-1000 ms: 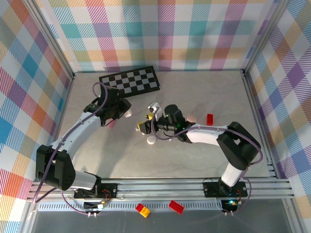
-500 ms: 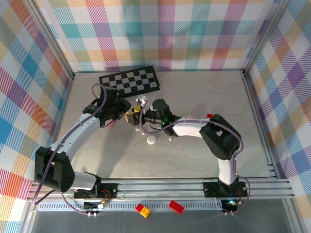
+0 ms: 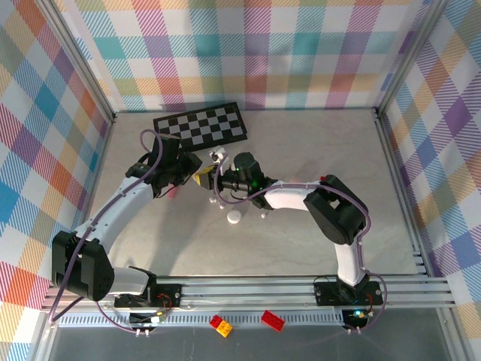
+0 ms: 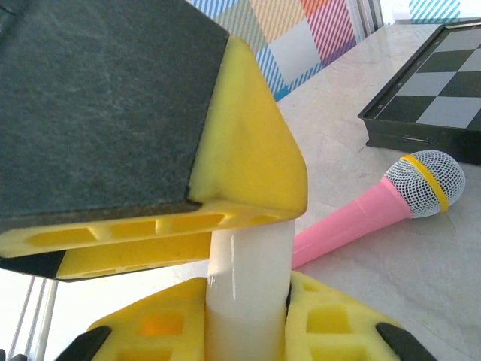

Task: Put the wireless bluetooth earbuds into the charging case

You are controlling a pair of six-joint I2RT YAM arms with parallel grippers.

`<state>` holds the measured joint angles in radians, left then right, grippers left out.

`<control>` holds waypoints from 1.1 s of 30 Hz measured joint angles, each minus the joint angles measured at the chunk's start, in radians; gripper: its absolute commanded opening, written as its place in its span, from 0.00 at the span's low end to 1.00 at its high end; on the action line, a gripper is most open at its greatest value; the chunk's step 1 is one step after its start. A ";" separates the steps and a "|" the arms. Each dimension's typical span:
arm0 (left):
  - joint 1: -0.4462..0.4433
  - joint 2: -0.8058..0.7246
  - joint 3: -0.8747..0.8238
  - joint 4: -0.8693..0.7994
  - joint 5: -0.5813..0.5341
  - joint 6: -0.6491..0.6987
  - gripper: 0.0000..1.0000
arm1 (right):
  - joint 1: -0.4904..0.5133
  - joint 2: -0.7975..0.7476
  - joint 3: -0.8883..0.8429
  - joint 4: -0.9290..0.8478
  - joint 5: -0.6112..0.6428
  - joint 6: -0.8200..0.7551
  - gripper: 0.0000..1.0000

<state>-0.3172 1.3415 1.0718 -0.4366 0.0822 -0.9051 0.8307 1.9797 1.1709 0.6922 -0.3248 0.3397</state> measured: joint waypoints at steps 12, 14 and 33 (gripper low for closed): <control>0.000 -0.137 -0.070 0.250 0.117 0.272 1.00 | -0.054 -0.238 -0.085 -0.260 -0.060 -0.186 0.03; 0.000 -0.135 -0.070 0.327 0.210 0.379 1.00 | -0.079 -0.301 -0.100 -0.348 -0.067 -0.239 0.03; -0.202 -0.102 -0.177 0.556 0.711 1.155 0.85 | -0.254 -0.687 0.019 -1.261 -0.185 -0.703 0.00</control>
<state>-0.5194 1.2396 0.8951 0.1196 0.7929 0.2497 0.5762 1.2922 1.1904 -0.5686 -0.5095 -0.3637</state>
